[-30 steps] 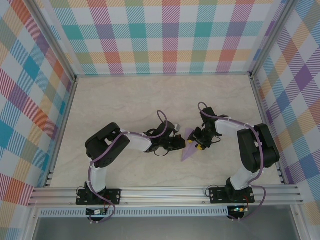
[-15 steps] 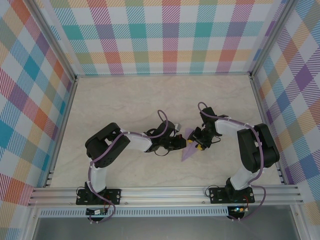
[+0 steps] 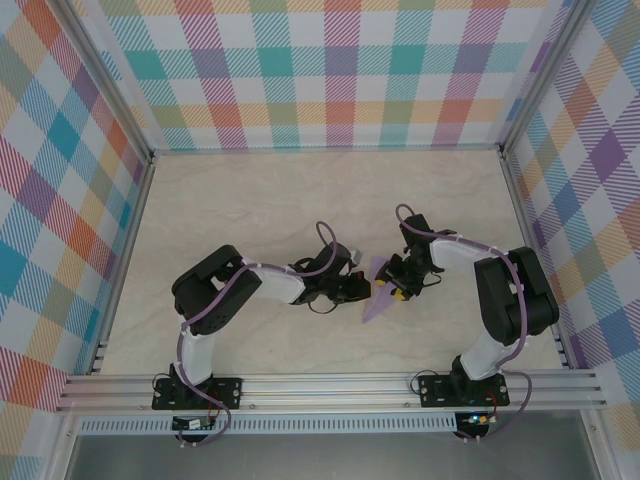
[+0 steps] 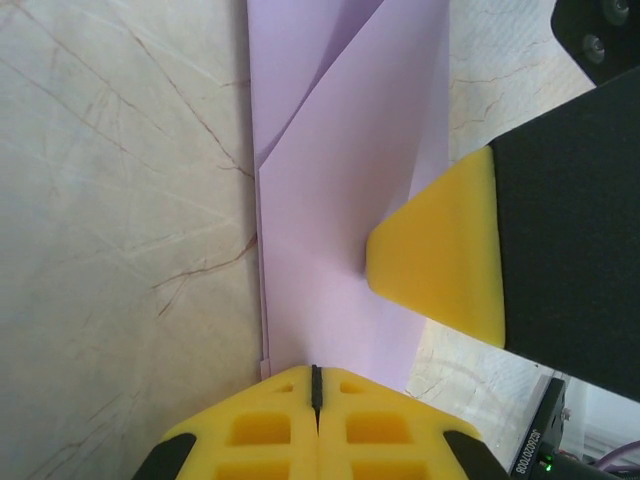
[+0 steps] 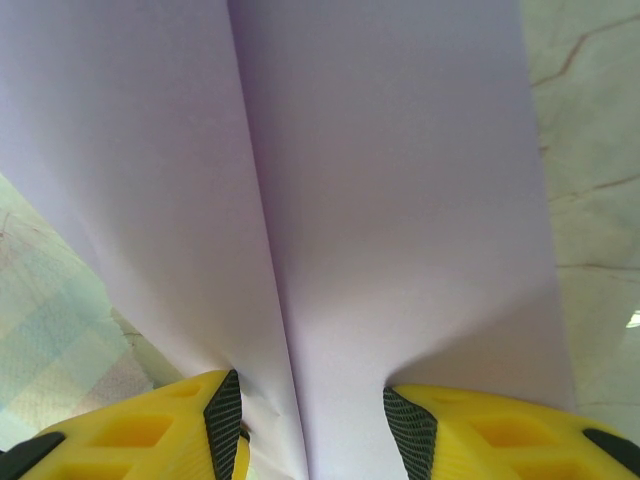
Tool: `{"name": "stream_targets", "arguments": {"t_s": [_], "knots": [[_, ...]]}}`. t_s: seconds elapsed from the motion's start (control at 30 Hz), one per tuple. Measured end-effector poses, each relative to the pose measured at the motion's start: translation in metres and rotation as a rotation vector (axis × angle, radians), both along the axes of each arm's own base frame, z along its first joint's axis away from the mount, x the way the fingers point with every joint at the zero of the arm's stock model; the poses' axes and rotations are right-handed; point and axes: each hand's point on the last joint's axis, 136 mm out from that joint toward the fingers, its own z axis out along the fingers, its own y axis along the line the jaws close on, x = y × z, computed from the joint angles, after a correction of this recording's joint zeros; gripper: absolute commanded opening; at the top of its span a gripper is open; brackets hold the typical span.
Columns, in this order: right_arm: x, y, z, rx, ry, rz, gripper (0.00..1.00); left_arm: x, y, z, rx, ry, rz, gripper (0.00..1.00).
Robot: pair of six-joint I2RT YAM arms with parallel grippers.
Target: Fold a paper plane with a square sheet of paper (pick it up from the middle)
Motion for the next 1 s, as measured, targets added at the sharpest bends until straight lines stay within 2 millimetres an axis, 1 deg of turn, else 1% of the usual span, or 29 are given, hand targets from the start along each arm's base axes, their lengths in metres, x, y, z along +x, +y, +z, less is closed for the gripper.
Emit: {"name": "stream_targets", "arguments": {"t_s": [0.47, 0.7, 0.77, 0.83, 0.9, 0.93, 0.97, 1.0], "knots": [[0.000, 0.001, 0.002, 0.000, 0.000, 0.003, 0.49, 0.001, 0.001, -0.003, 0.039, 0.001, 0.005, 0.02], [0.006, 0.004, 0.014, -0.004, -0.057, 0.030, 0.50, 0.000, 0.000, -0.003, 0.061, 0.001, -0.010, 0.02], [0.004, 0.001, 0.017, -0.022, -0.066, 0.038, 0.51, 0.000, -0.001, -0.004, 0.066, -0.001, -0.016, 0.01], [0.003, -0.002, 0.023, -0.028, -0.078, 0.041, 0.51, -0.001, -0.002, -0.004, 0.074, -0.002, -0.021, 0.01], [0.004, -0.002, 0.036, -0.021, -0.116, 0.040, 0.51, -0.001, -0.002, -0.004, 0.080, -0.007, -0.026, 0.01], [0.006, -0.002, 0.045, -0.011, -0.148, 0.040, 0.50, -0.001, -0.002, -0.005, 0.084, -0.007, -0.028, 0.01], [0.008, -0.001, 0.053, 0.000, -0.178, 0.041, 0.49, -0.001, -0.002, -0.005, 0.088, -0.008, -0.029, 0.00], [0.010, 0.001, 0.061, 0.013, -0.208, 0.043, 0.45, -0.001, -0.002, -0.004, 0.091, -0.010, -0.030, 0.00]]}}
